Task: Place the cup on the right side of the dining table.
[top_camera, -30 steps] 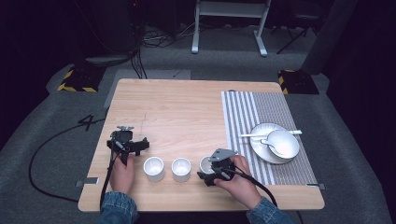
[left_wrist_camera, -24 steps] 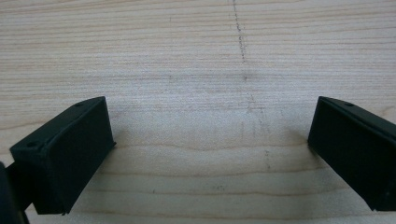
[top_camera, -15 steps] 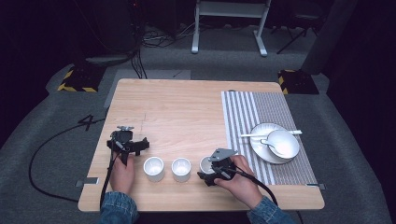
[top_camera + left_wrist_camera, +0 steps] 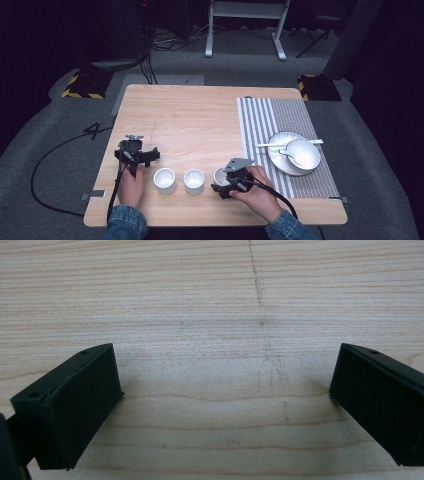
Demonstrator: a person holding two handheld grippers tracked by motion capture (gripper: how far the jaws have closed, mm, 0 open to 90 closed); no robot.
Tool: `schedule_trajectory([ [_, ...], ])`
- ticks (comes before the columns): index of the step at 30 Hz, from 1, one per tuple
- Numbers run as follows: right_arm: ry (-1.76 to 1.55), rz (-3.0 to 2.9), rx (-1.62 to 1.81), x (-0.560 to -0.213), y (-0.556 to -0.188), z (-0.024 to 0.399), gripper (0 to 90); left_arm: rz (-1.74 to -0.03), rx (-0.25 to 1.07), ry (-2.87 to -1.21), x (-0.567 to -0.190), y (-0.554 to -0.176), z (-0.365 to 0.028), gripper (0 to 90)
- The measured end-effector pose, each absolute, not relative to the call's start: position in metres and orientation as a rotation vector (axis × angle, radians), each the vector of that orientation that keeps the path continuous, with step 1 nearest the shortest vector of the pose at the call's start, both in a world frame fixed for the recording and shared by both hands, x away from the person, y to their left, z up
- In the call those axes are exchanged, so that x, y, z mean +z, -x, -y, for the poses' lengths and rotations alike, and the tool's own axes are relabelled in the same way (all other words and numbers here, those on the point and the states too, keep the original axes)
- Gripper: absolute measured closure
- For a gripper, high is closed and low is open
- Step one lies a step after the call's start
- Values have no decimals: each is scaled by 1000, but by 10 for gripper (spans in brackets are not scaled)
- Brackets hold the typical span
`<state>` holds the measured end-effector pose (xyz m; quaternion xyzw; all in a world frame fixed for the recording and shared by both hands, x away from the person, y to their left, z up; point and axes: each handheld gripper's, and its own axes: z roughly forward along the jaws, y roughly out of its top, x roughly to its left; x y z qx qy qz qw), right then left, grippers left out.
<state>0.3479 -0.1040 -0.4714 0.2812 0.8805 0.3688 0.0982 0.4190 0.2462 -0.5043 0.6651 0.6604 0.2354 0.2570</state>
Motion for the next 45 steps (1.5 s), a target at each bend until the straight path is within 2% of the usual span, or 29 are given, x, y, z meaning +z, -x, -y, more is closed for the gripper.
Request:
schedule_trajectory([
  [18, -798, -2581, 1097, -432, -358, 112, 269, -1791, 638, -1806, -504, -419, -246, 3],
  [45, -795, -2523, 1050, -359, -412, 122, 269, -1788, 638, -1807, -504, -419, -247, 3],
])
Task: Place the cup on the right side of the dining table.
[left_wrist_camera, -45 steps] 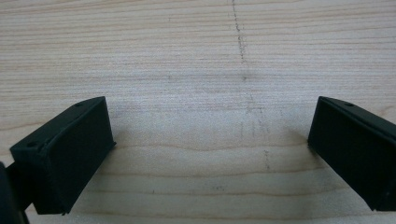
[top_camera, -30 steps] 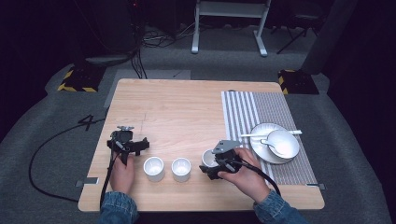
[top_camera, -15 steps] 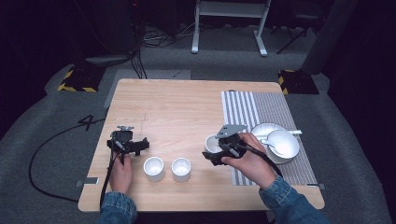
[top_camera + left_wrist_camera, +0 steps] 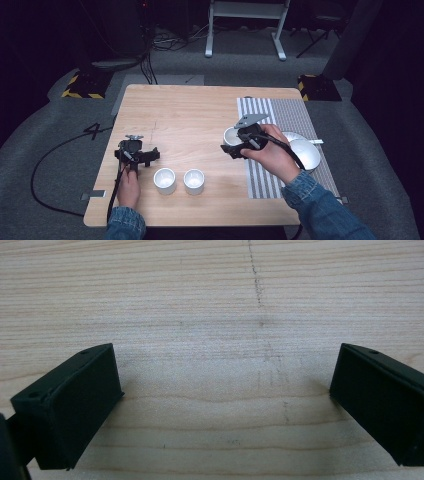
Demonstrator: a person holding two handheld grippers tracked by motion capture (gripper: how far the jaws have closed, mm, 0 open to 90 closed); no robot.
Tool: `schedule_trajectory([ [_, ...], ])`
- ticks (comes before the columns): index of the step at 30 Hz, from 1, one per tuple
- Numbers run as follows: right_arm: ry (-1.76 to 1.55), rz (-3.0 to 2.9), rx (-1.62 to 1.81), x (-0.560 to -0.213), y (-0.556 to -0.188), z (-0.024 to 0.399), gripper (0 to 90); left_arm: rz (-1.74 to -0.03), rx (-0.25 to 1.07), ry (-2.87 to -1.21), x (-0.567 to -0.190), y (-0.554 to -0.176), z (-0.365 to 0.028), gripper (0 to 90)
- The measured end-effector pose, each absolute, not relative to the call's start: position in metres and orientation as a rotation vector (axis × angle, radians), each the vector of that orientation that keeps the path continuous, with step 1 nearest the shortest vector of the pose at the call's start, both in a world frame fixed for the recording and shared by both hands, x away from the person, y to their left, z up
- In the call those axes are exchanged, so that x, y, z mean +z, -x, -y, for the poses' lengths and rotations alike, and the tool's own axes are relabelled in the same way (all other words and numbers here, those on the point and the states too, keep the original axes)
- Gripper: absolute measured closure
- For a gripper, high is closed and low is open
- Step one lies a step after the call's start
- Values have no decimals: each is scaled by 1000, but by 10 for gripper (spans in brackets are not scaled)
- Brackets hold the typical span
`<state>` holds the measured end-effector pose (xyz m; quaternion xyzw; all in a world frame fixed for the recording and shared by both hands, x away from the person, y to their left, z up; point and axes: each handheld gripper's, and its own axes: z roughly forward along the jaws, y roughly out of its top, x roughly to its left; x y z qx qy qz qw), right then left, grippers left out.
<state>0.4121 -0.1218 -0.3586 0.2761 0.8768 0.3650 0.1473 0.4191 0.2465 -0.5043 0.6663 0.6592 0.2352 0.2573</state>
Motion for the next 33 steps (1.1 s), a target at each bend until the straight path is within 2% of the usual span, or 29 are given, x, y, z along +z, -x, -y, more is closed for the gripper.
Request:
schedule_trajectory([
  [13, -897, -2467, 999, -339, -455, 133, 269, -1788, 638, -1808, -504, -419, -247, 3],
  [33, -1098, -2325, 884, -352, -543, 173, 269, -1788, 637, -1808, -504, -419, -247, 2],
])
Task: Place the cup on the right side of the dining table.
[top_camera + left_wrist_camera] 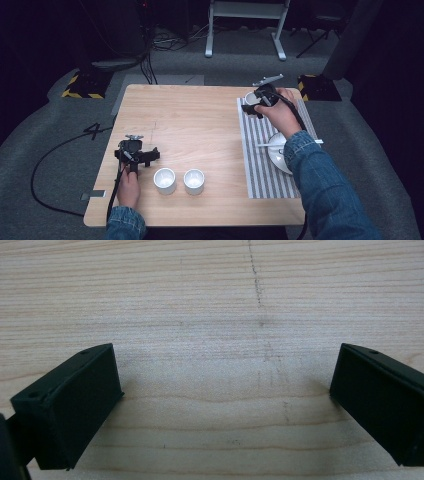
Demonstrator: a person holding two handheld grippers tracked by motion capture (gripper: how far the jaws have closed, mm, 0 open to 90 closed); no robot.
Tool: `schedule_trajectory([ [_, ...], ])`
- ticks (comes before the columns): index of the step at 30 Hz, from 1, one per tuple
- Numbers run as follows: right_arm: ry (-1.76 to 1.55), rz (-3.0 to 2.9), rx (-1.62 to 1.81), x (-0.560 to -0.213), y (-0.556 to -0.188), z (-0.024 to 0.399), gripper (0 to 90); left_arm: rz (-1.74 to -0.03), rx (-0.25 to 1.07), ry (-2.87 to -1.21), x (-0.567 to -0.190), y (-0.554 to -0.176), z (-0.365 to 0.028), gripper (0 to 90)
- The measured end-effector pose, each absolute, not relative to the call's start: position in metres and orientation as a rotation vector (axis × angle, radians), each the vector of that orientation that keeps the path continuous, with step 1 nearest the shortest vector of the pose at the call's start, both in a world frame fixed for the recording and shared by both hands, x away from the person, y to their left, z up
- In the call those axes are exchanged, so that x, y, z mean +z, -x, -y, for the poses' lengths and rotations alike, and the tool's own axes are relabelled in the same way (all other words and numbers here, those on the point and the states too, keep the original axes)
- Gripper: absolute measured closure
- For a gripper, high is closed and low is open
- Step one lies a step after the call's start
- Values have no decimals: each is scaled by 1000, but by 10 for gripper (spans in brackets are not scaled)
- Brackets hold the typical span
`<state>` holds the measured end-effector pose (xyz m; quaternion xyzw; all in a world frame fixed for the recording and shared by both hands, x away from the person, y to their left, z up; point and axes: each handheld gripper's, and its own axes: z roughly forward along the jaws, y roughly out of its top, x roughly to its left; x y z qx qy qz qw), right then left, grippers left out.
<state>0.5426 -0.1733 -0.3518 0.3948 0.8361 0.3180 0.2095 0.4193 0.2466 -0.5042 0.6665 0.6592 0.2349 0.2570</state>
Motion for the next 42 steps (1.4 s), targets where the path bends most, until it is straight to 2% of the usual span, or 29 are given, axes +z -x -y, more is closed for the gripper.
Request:
schedule_trajectory([
  [9, -1178, -2257, 857, -367, -572, 201, 268, -1789, 637, -1807, -504, -419, -246, 2],
  [22, -1374, -2199, 820, -406, -600, 234, 268, -1789, 636, -1807, -504, -420, -246, 1],
  [42, -1439, -2238, 759, -450, -605, 235, 268, -1789, 636, -1807, -504, -420, -246, 1],
])
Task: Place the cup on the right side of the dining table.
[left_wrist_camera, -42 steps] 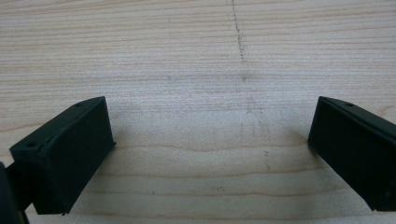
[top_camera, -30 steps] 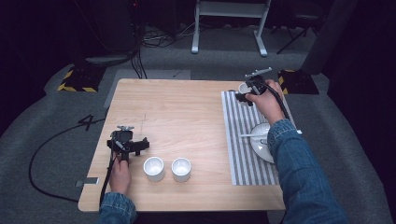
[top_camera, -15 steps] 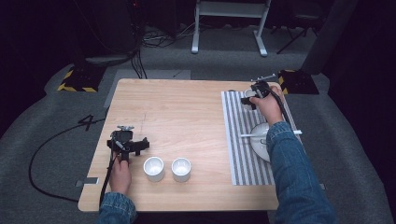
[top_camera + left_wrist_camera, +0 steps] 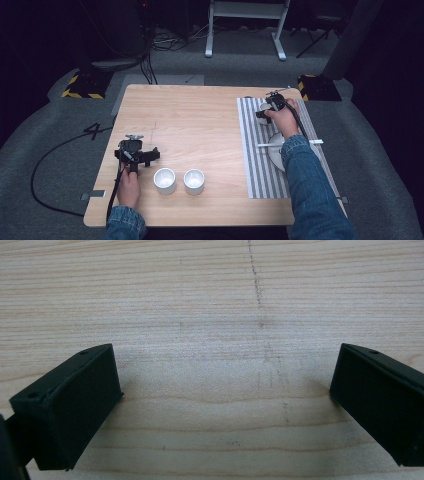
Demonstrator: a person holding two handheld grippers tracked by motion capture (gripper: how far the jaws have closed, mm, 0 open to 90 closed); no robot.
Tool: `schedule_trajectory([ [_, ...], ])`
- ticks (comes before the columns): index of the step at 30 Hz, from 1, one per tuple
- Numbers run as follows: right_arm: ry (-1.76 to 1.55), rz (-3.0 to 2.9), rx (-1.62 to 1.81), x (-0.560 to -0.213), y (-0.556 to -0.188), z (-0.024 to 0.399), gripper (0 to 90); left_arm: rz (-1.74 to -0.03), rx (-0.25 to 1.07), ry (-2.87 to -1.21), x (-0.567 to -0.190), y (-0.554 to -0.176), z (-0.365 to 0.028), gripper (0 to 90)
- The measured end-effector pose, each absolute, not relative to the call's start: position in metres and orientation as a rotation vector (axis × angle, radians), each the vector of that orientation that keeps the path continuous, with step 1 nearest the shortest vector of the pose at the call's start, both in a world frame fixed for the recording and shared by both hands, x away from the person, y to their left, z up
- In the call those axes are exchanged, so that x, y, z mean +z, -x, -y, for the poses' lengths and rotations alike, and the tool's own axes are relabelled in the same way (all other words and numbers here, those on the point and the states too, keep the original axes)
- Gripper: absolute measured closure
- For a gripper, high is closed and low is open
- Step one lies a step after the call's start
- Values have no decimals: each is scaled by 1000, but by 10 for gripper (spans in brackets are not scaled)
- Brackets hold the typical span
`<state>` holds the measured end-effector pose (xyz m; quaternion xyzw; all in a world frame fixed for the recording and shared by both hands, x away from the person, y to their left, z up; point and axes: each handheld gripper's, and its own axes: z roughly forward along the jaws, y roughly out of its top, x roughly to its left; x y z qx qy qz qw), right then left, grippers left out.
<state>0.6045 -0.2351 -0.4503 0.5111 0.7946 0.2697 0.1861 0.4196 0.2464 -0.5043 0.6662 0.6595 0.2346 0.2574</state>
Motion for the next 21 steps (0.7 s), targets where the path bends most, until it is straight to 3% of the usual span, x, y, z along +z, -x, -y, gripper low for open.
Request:
schedule_trajectory([
  [21, -1487, -2240, 688, -460, -600, 235, 264, -1789, 637, -1807, -504, -420, -246, 1],
])
